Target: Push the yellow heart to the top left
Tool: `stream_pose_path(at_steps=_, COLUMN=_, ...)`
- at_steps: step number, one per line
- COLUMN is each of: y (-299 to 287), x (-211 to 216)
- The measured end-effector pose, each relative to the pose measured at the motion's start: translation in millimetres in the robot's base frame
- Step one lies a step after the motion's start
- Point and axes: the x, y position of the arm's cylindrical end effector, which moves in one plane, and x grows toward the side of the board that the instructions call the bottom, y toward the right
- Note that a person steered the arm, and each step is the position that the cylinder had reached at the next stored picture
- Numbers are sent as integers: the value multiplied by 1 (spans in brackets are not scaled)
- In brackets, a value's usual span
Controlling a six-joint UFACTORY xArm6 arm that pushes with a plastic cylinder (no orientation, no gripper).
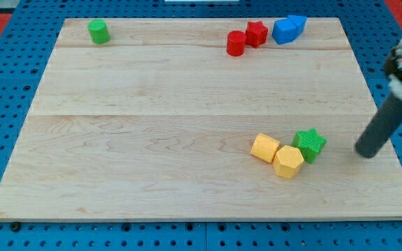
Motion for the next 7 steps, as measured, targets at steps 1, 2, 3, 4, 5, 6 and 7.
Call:
stream_pose_path(at_steps=1, y=-101, x=0)
stream_pose_path(at_steps=2, y=-173, x=-22)
stream_pose_path(at_steps=3, y=-201, x=-46)
stream_pose_path(at_steps=4, y=-208, x=-75)
stream_pose_path(at_steps=5, y=-159, x=-77)
stream_pose_path(at_steps=6, y=-168, x=-104)
stream_pose_path(at_steps=7, y=-229, x=-122)
